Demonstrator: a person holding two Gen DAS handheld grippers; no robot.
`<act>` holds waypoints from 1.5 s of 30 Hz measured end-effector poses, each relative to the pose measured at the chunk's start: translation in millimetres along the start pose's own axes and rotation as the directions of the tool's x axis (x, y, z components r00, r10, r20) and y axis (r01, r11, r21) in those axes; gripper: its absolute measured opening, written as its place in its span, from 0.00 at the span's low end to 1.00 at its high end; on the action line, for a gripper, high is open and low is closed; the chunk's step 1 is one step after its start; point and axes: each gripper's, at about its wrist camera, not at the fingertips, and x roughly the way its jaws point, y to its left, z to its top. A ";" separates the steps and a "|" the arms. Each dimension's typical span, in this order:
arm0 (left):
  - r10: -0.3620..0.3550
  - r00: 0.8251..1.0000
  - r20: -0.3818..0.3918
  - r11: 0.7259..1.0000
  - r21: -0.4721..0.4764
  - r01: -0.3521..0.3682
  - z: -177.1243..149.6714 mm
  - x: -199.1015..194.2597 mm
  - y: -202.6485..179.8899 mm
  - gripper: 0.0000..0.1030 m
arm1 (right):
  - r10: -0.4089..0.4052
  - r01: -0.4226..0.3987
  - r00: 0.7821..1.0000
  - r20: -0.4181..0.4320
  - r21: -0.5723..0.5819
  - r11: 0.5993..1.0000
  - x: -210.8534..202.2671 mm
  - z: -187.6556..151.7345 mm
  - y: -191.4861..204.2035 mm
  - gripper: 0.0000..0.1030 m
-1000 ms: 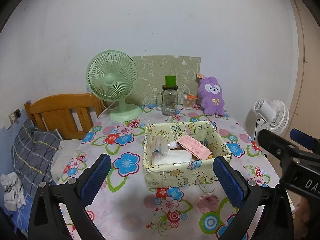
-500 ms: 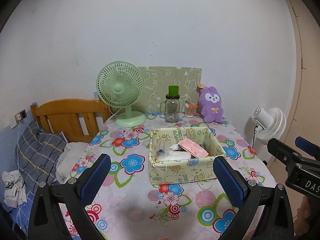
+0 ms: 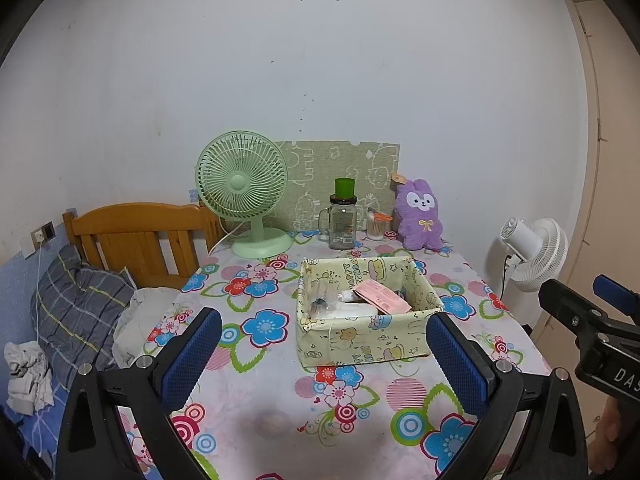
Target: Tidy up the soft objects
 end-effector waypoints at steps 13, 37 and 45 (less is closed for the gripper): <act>-0.004 1.000 0.004 1.000 -0.003 0.004 0.0 -2.6 0.3 1.00 | 0.003 -0.003 1.000 -0.005 -0.001 1.000 0.4 -1.6 4.8 1.00; -0.012 1.000 -0.004 1.000 -0.009 0.012 0.2 1.7 2.7 1.00 | 0.013 -0.013 1.000 -0.015 -0.002 1.000 5.5 -3.8 9.8 1.00; -0.012 1.000 -0.005 1.000 -0.010 0.012 -0.3 3.5 2.0 1.00 | 0.011 -0.011 1.000 -0.012 -0.004 1.000 6.6 -3.7 11.5 1.00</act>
